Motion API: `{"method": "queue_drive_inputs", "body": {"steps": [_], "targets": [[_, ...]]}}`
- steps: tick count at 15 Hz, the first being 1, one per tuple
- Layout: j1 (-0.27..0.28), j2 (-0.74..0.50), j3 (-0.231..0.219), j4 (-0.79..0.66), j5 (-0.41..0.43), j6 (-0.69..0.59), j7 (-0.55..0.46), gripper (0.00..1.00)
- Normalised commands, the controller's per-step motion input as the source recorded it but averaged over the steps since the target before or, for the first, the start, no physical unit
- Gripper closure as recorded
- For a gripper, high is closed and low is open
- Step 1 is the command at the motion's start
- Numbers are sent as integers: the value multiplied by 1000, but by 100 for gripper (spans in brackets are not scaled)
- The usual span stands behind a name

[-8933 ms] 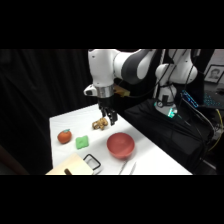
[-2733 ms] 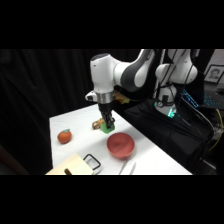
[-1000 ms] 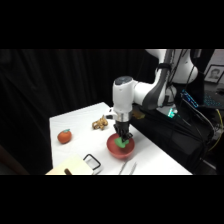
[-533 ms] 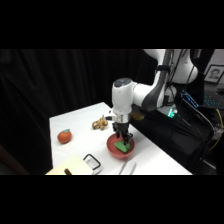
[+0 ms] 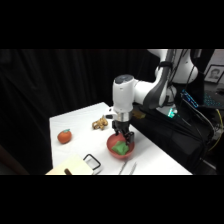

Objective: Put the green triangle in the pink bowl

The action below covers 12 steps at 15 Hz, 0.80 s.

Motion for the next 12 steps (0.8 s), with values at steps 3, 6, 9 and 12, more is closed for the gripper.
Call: {"method": "queue_drive_inputs", "body": {"steps": [3, 6, 9, 12], "targets": [[43, -415, 3, -56, -117, -374, 80, 0], [-8, -409, 29, 11, -89, -439, 22, 0], [-47, -329, 52, 75, -11, -415, -74, 0], [-59, -238, 57, 93, 18, -318, -94, 0]]}}
